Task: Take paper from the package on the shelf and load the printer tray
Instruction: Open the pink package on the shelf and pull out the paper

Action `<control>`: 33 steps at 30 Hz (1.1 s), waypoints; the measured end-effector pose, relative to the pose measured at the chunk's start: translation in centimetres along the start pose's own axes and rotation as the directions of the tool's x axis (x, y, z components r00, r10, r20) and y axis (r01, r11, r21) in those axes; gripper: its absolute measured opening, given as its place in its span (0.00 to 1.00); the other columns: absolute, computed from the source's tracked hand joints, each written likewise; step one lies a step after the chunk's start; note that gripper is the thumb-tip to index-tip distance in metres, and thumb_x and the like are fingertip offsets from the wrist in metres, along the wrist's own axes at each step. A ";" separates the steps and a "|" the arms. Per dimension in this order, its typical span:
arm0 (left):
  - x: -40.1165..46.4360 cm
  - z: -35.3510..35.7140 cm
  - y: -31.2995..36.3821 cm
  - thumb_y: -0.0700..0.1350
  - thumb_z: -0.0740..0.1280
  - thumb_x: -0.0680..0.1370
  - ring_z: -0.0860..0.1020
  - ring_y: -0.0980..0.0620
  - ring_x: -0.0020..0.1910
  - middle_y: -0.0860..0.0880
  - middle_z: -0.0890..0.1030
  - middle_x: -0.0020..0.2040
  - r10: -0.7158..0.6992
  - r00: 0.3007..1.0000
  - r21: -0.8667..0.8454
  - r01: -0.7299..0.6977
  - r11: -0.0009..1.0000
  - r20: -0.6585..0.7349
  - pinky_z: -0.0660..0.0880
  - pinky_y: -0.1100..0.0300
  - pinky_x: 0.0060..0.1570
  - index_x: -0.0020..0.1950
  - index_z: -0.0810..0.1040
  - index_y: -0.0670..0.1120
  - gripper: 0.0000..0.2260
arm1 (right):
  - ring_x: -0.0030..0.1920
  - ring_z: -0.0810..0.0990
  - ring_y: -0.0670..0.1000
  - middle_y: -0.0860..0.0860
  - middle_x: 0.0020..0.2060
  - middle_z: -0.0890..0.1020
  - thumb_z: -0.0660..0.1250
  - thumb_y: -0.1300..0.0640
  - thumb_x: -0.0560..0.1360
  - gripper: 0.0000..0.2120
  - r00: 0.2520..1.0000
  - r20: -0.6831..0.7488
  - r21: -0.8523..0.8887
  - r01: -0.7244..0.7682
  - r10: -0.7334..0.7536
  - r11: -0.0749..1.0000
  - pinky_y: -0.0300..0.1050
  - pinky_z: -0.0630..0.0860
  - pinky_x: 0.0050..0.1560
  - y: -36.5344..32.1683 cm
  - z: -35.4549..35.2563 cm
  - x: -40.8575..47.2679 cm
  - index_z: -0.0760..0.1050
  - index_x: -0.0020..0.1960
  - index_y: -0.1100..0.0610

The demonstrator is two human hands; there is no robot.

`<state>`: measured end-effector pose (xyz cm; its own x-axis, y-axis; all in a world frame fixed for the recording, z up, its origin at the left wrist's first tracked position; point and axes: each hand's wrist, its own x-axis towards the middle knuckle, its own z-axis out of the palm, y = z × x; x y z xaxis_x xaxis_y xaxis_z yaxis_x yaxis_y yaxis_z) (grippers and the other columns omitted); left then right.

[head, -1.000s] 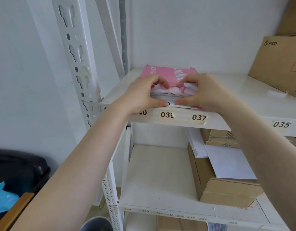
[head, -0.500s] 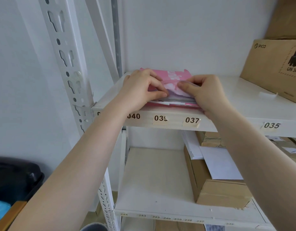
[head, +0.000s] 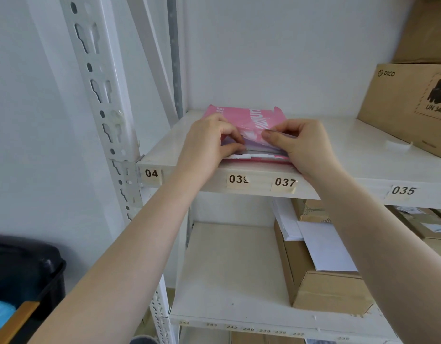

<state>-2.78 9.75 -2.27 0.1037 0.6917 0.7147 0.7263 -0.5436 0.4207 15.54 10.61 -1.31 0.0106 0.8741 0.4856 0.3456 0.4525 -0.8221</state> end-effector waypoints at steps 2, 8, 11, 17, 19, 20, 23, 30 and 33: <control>0.0 -0.1 -0.1 0.45 0.76 0.67 0.70 0.60 0.37 0.50 0.78 0.41 -0.001 1.000 0.003 0.001 1.000 0.013 0.64 0.71 0.40 0.39 0.85 0.47 0.03 | 0.36 0.77 0.48 0.54 0.35 0.82 0.75 0.54 0.68 0.09 1.000 0.000 0.002 -0.004 0.004 1.000 0.43 0.73 0.42 0.0 0.0 0.0 0.83 0.41 0.60; -0.1 0.2 0.2 0.46 0.74 0.70 0.74 0.54 0.45 0.52 0.79 0.46 -0.017 1.000 0.026 0.017 1.000 -0.007 0.70 0.60 0.44 0.37 0.83 0.47 0.04 | 0.36 0.76 0.48 0.53 0.34 0.81 0.74 0.54 0.68 0.08 1.000 0.000 0.008 0.000 0.000 1.000 0.43 0.72 0.42 -0.1 0.0 -0.2 0.83 0.41 0.60; -0.1 0.2 0.2 0.50 0.73 0.71 0.75 0.52 0.49 0.55 0.80 0.48 -0.004 1.000 0.102 0.006 0.995 -0.024 0.71 0.56 0.45 0.38 0.83 0.48 0.06 | 0.36 0.76 0.48 0.53 0.34 0.81 0.74 0.54 0.69 0.08 1.000 0.002 0.017 -0.005 0.005 1.000 0.42 0.72 0.42 -0.3 0.0 -0.2 0.83 0.41 0.60; -0.1 0.7 0.8 0.50 0.71 0.71 0.75 0.47 0.50 0.56 0.82 0.50 0.013 0.995 0.205 0.007 0.979 -0.094 0.70 0.52 0.49 0.38 0.82 0.49 0.05 | 0.35 0.75 0.48 0.52 0.33 0.79 0.75 0.54 0.68 0.06 1.000 -0.009 0.031 -0.011 0.012 0.999 0.42 0.71 0.41 -0.4 -0.1 -0.2 0.82 0.38 0.57; -0.2 0.7 0.9 0.49 0.71 0.72 0.75 0.47 0.51 0.56 0.82 0.51 0.003 0.996 0.182 0.013 0.983 -0.087 0.70 0.51 0.50 0.38 0.82 0.50 0.05 | 0.34 0.75 0.48 0.53 0.33 0.79 0.75 0.54 0.68 0.07 1.000 -0.009 0.027 -0.012 0.012 1.000 0.42 0.71 0.41 -0.5 -0.1 -0.3 0.82 0.39 0.58; -0.2 0.6 1.0 0.48 0.70 0.72 0.75 0.47 0.52 0.57 0.82 0.52 -0.006 0.997 0.165 0.019 0.986 -0.083 0.70 0.50 0.51 0.37 0.82 0.50 0.05 | 0.35 0.75 0.48 0.53 0.33 0.80 0.75 0.54 0.68 0.07 1.000 -0.008 0.029 -0.013 0.014 0.999 0.42 0.71 0.40 -0.6 -0.2 -0.3 0.82 0.40 0.59; 0.0 0.5 1.3 0.48 0.70 0.72 0.75 0.48 0.51 0.57 0.82 0.53 -0.025 0.996 0.157 0.038 0.987 -0.082 0.70 0.50 0.52 0.37 0.82 0.51 0.04 | 0.33 0.75 0.48 0.53 0.33 0.80 0.75 0.55 0.68 0.06 1.000 0.001 0.030 -0.009 0.009 0.999 0.41 0.71 0.38 -0.9 -0.3 -0.1 0.82 0.39 0.57; -0.9 0.5 1.1 0.51 0.70 0.72 0.75 0.48 0.55 0.58 0.81 0.53 0.097 0.981 0.179 -0.066 0.982 -0.169 0.60 0.59 0.53 0.37 0.82 0.51 0.06 | 0.34 0.74 0.50 0.55 0.33 0.79 0.75 0.54 0.68 0.09 1.000 0.010 -0.013 -0.004 0.004 1.000 0.43 0.70 0.39 -1.0 -0.6 0.3 0.82 0.41 0.60; -2.0 0.3 1.4 0.53 0.70 0.72 0.70 0.51 0.58 0.58 0.80 0.54 0.172 0.950 0.218 -0.116 0.969 -0.261 0.56 0.61 0.55 0.37 0.83 0.52 0.07 | 0.35 0.75 0.47 0.52 0.35 0.81 0.76 0.54 0.67 0.08 0.999 0.024 -0.071 0.044 -0.042 0.997 0.42 0.72 0.41 -1.5 -1.2 -0.2 0.82 0.43 0.58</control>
<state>-1.77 7.82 -3.29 0.0465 0.4393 0.8971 0.8402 -0.5030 0.2028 16.12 9.56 0.23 -0.0268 0.8583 0.5125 0.4114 0.4767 -0.7768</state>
